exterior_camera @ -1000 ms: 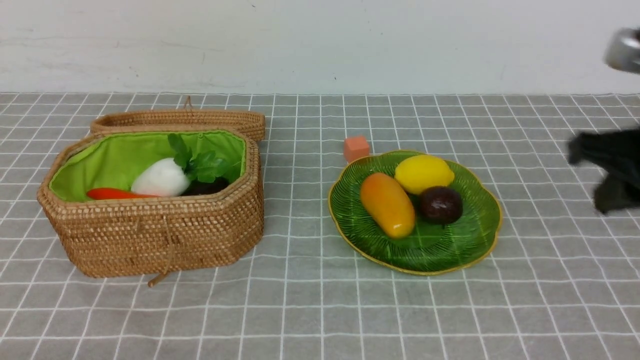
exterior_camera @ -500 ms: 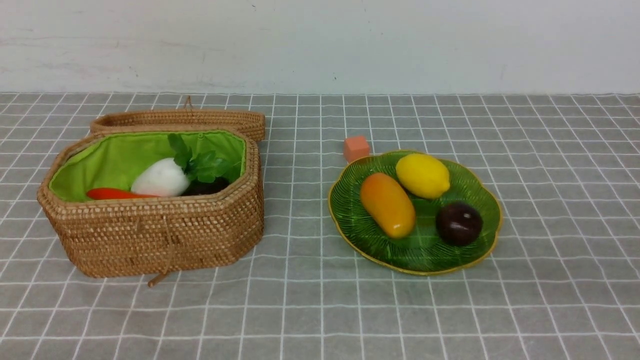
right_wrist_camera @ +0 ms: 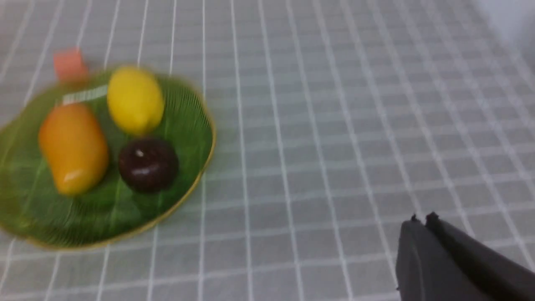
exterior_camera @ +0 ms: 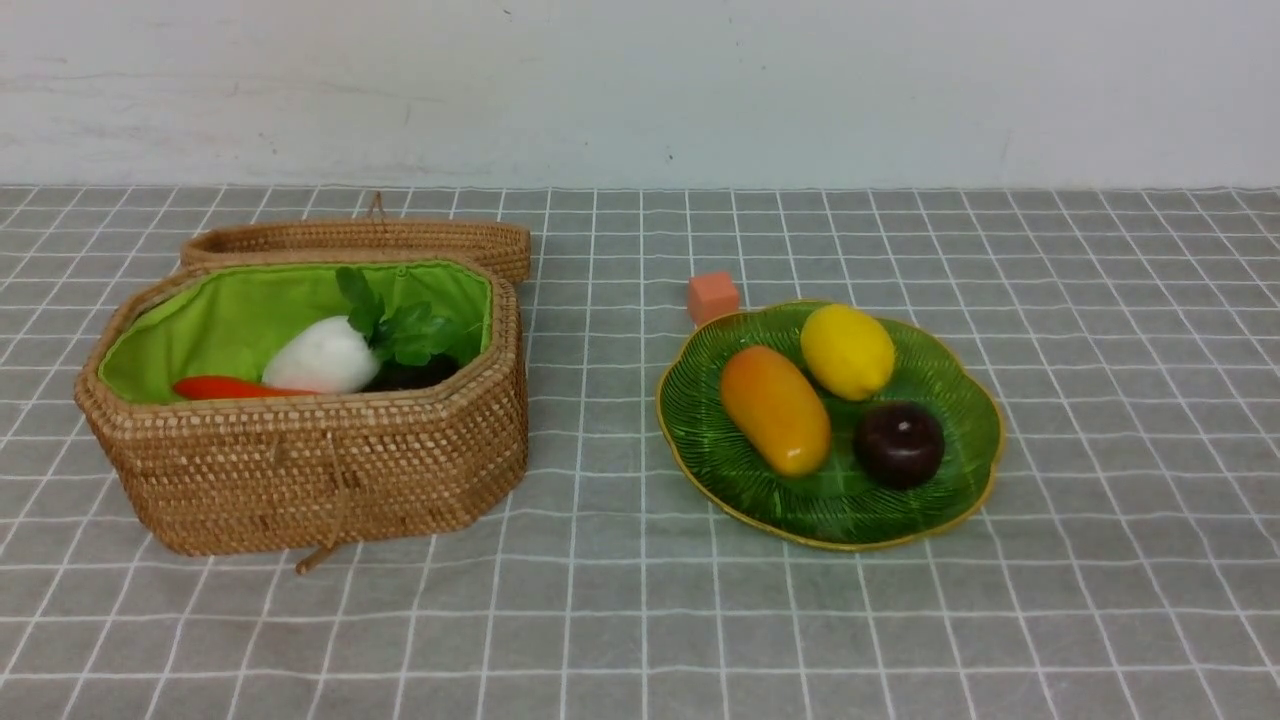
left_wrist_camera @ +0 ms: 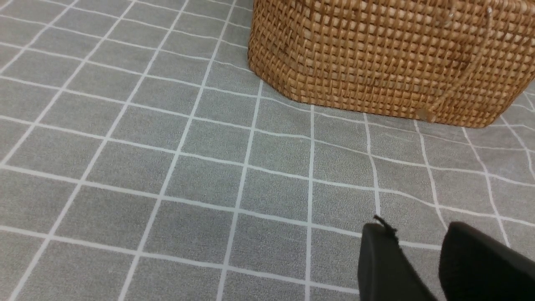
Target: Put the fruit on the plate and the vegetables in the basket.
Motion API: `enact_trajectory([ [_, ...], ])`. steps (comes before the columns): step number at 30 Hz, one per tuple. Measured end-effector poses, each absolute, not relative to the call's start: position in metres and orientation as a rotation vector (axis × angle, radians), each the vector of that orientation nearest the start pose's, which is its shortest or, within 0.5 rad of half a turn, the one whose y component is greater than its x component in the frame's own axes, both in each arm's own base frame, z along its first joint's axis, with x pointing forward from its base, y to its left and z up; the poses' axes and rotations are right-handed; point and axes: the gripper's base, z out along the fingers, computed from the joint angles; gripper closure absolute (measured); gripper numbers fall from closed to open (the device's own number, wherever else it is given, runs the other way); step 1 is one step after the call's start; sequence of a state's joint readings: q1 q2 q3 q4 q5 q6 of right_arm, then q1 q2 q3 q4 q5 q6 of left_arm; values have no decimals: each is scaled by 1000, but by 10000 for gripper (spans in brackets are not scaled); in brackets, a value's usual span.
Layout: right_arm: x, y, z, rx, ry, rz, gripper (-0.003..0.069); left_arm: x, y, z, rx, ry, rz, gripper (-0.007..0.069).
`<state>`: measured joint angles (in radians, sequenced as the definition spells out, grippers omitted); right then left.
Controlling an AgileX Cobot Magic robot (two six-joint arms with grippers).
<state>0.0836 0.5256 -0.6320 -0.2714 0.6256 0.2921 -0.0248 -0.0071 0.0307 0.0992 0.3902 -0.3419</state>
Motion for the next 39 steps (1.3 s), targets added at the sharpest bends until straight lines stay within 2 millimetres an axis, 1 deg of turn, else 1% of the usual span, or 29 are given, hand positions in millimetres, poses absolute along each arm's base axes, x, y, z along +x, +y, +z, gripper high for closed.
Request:
enact_trajectory([
  [2,87,-8,305,81,1877,-70,663,52,2,168,-239,1883,-151,414],
  [3,85,-9,300,83,1862,-76,663,52,2,168,-239,1883,-151,414],
  [6,74,-8,252,74,1788,-79,659,52,2,168,-239,1883,-151,410],
  [8,69,-8,221,71,1792,-74,658,52,2,168,-239,1883,-151,407],
  [10,65,-7,197,82,1809,-61,657,52,2,168,-239,1883,-151,406],
  [13,55,-8,173,141,1864,-40,655,52,2,168,-239,1883,-151,405],
  [19,53,-7,174,113,1852,-39,652,52,2,168,-239,1883,-152,397],
  [25,52,-6,174,70,1859,-75,649,52,2,168,-239,1883,-151,394],
  [39,52,-6,174,55,1861,-85,634,52,2,168,-239,1883,-151,387],
])
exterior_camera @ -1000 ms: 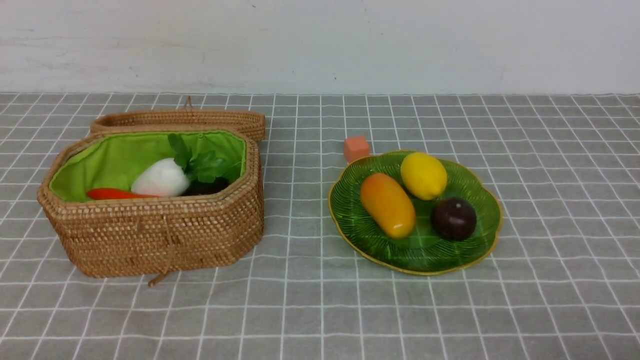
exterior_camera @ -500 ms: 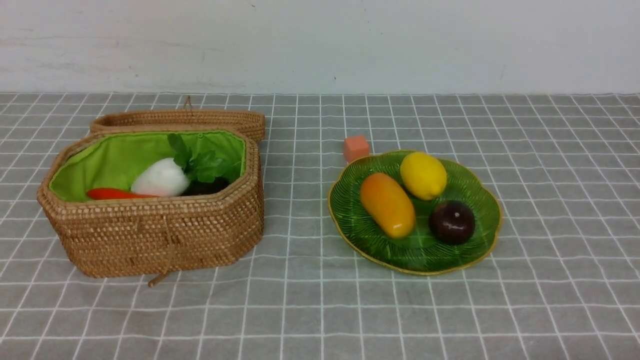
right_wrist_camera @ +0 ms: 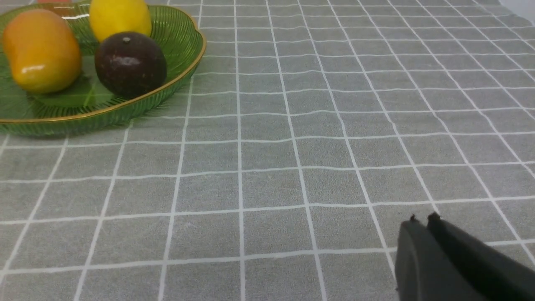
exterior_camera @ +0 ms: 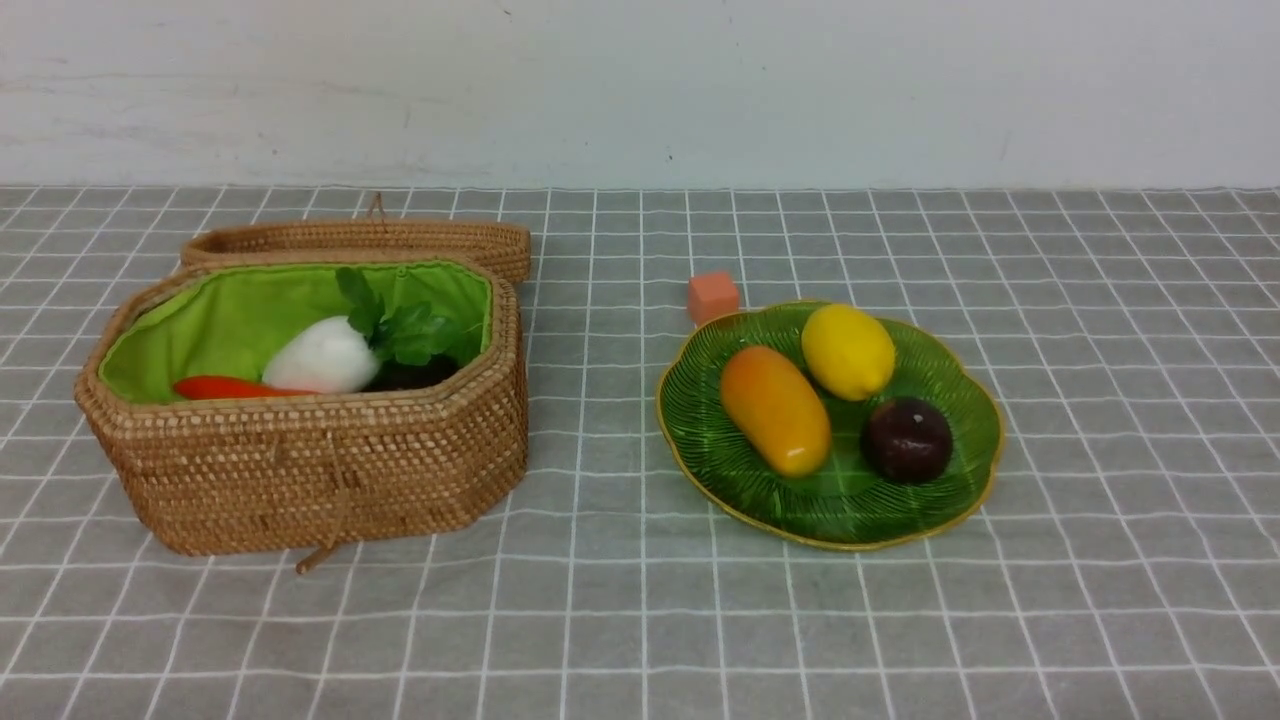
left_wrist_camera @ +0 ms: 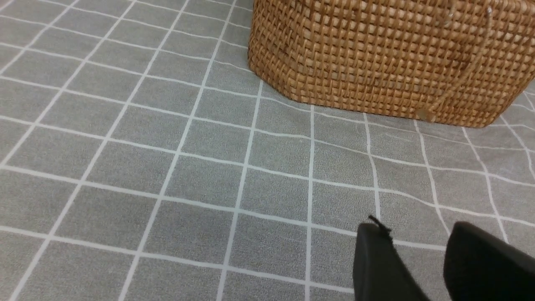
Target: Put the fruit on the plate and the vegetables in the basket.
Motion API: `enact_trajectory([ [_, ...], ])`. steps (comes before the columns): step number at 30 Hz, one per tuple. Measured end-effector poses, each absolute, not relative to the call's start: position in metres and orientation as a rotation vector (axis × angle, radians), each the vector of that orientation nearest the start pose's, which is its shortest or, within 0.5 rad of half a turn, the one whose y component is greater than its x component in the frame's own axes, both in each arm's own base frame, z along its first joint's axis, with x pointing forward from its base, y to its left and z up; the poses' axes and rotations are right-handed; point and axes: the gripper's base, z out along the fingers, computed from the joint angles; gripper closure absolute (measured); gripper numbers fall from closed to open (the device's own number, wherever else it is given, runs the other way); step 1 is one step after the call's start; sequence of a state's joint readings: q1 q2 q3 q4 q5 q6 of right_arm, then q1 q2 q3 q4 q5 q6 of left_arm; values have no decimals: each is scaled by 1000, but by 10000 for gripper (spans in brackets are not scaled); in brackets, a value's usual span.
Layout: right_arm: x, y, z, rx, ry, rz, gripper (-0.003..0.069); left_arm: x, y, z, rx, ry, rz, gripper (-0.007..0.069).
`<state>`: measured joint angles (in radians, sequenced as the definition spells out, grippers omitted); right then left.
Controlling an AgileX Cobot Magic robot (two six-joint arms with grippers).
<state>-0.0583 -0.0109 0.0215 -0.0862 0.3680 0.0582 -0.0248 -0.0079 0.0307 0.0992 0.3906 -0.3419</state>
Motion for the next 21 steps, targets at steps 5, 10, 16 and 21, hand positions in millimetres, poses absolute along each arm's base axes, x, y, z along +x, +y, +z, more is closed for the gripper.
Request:
enact_trajectory([
  [5,52,-6,174,55,1861,-85,627,52,2,168,-239,1883,-151,387],
  [10,52,-6,174,55,1861,-85,624,52,2,168,-239,1883,-151,387],
  [16,52,-6,174,55,1861,-85,620,52,2,168,-239,1883,-151,387],
  [21,52,-6,174,57,1861,-81,614,52,2,168,-239,1883,-151,387],
])
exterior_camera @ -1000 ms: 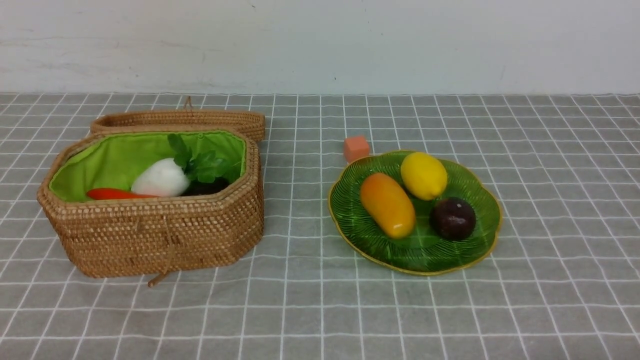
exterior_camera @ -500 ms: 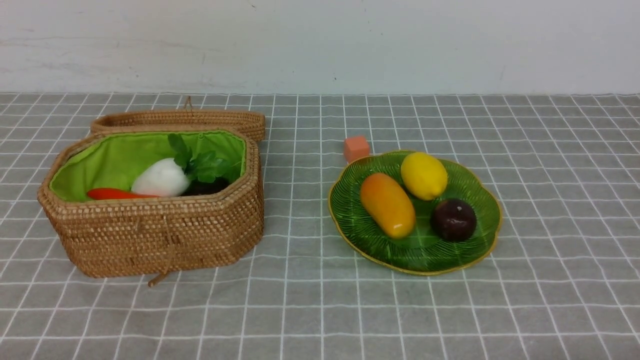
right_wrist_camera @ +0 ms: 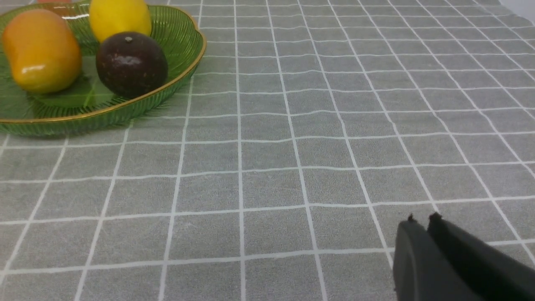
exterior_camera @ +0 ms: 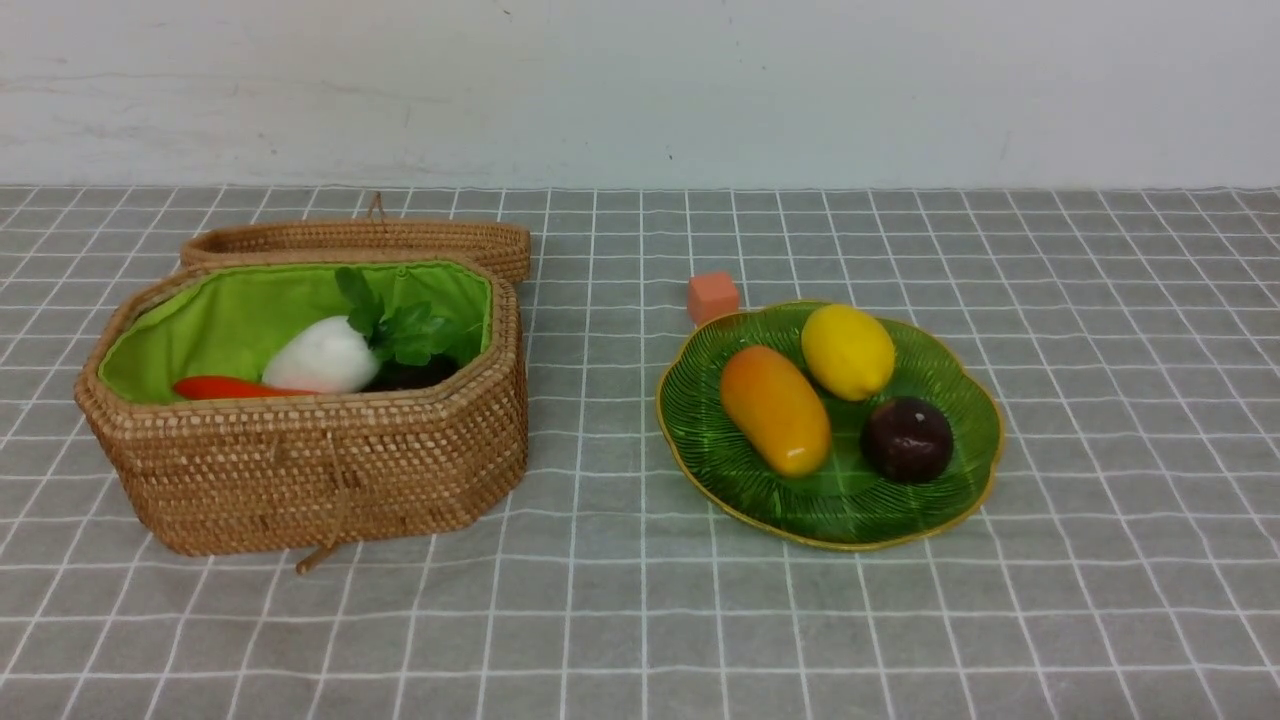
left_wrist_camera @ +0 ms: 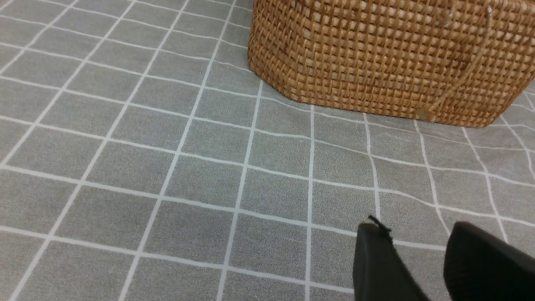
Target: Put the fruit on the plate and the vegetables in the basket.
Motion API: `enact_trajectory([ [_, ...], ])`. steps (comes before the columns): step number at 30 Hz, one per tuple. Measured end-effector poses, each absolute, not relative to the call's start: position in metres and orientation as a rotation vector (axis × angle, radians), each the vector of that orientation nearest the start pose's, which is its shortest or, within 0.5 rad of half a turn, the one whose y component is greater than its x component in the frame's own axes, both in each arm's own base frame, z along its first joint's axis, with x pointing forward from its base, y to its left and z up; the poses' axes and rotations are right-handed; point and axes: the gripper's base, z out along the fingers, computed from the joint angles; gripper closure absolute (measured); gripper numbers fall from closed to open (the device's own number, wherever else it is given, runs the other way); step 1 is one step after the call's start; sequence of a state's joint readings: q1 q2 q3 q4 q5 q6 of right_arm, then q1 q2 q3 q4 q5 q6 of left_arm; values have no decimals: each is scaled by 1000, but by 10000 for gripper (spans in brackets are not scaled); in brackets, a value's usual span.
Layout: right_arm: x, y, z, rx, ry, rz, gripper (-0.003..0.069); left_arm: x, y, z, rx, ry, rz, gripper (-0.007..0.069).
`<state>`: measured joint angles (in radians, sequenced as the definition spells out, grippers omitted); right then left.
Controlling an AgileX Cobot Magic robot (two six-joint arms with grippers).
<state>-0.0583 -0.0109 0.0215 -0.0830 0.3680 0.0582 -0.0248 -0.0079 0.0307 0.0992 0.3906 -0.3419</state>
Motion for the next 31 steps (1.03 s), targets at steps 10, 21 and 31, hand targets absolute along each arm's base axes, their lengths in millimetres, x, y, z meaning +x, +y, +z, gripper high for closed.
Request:
enact_trajectory([
  [10,52,-6,174,57,1861,-81,599,52,2,168,-239,1883,-151,387],
  [21,52,-6,174,57,1861,-81,579,52,2,168,-238,1883,-151,387],
  [31,52,-6,174,57,1861,-81,566,52,2,168,-238,1883,-151,386],
])
